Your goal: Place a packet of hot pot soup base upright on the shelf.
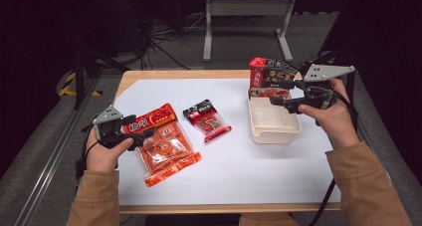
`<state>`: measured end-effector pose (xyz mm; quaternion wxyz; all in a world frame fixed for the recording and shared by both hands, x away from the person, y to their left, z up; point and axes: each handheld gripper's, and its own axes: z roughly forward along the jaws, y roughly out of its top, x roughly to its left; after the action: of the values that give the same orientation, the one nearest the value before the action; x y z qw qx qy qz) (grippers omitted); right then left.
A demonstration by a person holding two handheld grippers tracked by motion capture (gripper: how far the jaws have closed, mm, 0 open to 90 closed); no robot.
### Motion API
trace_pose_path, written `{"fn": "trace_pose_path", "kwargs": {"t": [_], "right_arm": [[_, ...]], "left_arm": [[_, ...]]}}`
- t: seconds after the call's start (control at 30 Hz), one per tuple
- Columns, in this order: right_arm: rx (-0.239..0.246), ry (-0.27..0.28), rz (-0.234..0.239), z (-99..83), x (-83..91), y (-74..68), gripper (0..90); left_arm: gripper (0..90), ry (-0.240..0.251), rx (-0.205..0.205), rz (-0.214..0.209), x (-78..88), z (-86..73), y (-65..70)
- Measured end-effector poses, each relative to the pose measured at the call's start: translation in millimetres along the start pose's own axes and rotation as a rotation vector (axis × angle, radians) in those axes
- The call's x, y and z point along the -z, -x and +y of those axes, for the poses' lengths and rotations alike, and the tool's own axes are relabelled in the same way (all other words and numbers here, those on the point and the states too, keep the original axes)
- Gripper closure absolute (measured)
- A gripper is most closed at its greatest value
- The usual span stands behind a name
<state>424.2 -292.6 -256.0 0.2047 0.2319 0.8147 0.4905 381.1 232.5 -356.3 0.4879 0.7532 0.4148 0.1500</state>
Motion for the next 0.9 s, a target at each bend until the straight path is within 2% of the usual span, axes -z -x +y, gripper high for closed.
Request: {"fn": "trace_pose_path", "kwargs": {"t": [0.03, 0.07, 0.1, 0.2, 0.4, 0.47, 0.6, 0.7, 0.9], "right_arm": [[0.000, 0.000, 0.000, 0.0, 0.0, 0.0, 34.3], [-0.010, 0.011, 0.011, -6.3, 0.7, -9.4, 34.1], [-0.010, 0.011, 0.011, -6.3, 0.7, -9.4, 34.1], [-0.019, 0.022, 0.032, -20.2, -1.9, -21.8, 34.0], [-0.011, 0.022, 0.031, -33.3, -7.4, -39.1, 33.8], [-0.005, 0.024, 0.032, -35.5, -10.0, -44.2, 33.8], [0.008, 0.012, 0.047, -36.9, -15.4, -49.1, 33.2], [0.008, 0.014, 0.054, -38.6, -17.6, -51.2, 32.8], [0.005, 0.011, 0.058, -42.3, -22.1, -51.8, 32.2]], "left_arm": [[13.3, 0.000, 0.000, 0.000, 0.0, 0.0, 0.0], [13.5, 0.005, 0.003, 0.005, 0.2, -0.4, -1.2], [13.5, 0.008, 0.003, 0.007, 0.4, -0.6, -2.1], [13.7, 0.023, 0.011, 0.008, 0.4, -0.9, -3.3], [13.8, 0.009, -0.002, 0.039, -1.5, -1.9, -5.4], [14.2, 0.022, 0.016, 0.033, -3.4, -3.0, -6.1], [14.2, 0.029, 0.020, 0.037, -3.6, -3.4, -7.4], [14.1, 0.036, 0.027, 0.055, -1.2, -4.1, -10.9], [13.7, 0.065, 0.062, 0.119, -6.5, -13.5, -25.5]]}}
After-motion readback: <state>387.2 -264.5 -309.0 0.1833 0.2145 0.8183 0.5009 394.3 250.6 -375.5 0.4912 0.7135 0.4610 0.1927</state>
